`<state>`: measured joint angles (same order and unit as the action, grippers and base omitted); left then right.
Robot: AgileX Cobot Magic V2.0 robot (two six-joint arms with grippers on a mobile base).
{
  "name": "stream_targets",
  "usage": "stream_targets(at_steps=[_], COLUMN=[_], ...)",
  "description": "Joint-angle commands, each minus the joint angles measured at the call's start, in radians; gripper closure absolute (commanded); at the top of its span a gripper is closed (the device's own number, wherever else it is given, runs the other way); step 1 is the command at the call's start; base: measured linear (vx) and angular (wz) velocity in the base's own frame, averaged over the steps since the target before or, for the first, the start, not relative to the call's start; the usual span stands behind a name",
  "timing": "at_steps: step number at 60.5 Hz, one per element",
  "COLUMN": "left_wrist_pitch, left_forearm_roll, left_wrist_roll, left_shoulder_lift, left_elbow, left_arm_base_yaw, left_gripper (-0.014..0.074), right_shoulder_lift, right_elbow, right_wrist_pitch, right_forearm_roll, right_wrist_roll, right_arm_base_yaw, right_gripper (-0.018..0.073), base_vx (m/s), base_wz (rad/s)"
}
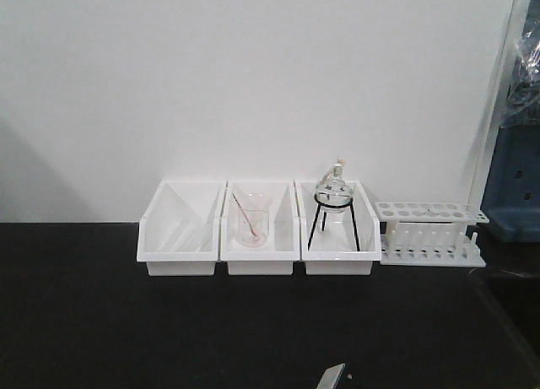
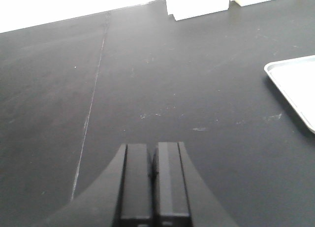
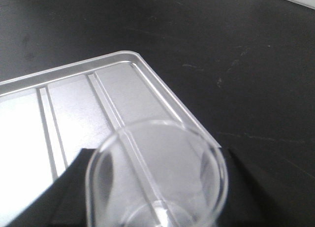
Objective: Move beaker to silver tray on left bench
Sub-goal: 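Lower the beaker onto the silver tray with the right gripper, then open the right gripper and lift it away from the beaker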
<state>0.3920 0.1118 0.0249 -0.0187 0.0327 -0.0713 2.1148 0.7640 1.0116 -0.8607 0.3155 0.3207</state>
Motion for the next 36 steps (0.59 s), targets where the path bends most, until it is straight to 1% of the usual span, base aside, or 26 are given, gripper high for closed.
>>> stream_targets(at_steps=[1,3,8,18,25,28,31,35,36], left_wrist_pitch=[-0.082,-0.082,-0.082,-0.082,-0.082,-0.082,-0.082,-0.082,-0.082], left_forearm_roll=[0.002,0.002,0.002,0.002,0.002,0.002,0.002,0.002,0.002], left_wrist_roll=[-0.002,-0.002,-0.002,-0.002,-0.002,-0.002,-0.002,-0.002,-0.002], left_shoulder_lift=[-0.007,-0.007,-0.007,-0.007,-0.007,-0.007,-0.007,-0.007,-0.007], left_elbow=[0.020,0.020,0.020,0.020,0.020,0.020,0.020,0.020,0.020], left_arm_base_yaw=[-0.003,-0.003,-0.003,-0.003,-0.003,-0.003,-0.003,-0.003,-0.003], left_gripper=[0.0595,0.0595,0.0595,0.0595,0.0595,0.0595,0.0595,0.0595,0.0595], right_shoulder_lift=[-0.048,-0.048,-0.052,-0.131,-0.243,-0.304,-0.372,-0.464,-0.496], right_elbow=[0.017,0.017,0.017,0.017,0.017,0.017,0.017,0.017,0.017], right_wrist_pitch=[0.084,0.089,0.109,0.121,0.080,0.044,-0.005,-0.099,-0.139], right_forearm_roll=[0.019,0.019,0.027,0.043,0.064,0.063,0.060,0.053,0.050], right_wrist_roll=[-0.007,-0.004,0.008,0.045,0.094,0.138,0.221,0.362,0.400], right_arm_base_yaw=[-0.001,-0.001,-0.001,-0.003,-0.005,-0.005,-0.005,-0.005,-0.005], right_gripper=[-0.0039,-0.0068,-0.0088,-0.0064,-0.0029,-0.0005,0.0031,0.0104,0.0135], base_vx=[0.00,0.00,0.00,0.00,0.00,0.00,0.00,0.00,0.00], base_wz=[0.00,0.00,0.00,0.00,0.00,0.00,0.00,0.00,0.00])
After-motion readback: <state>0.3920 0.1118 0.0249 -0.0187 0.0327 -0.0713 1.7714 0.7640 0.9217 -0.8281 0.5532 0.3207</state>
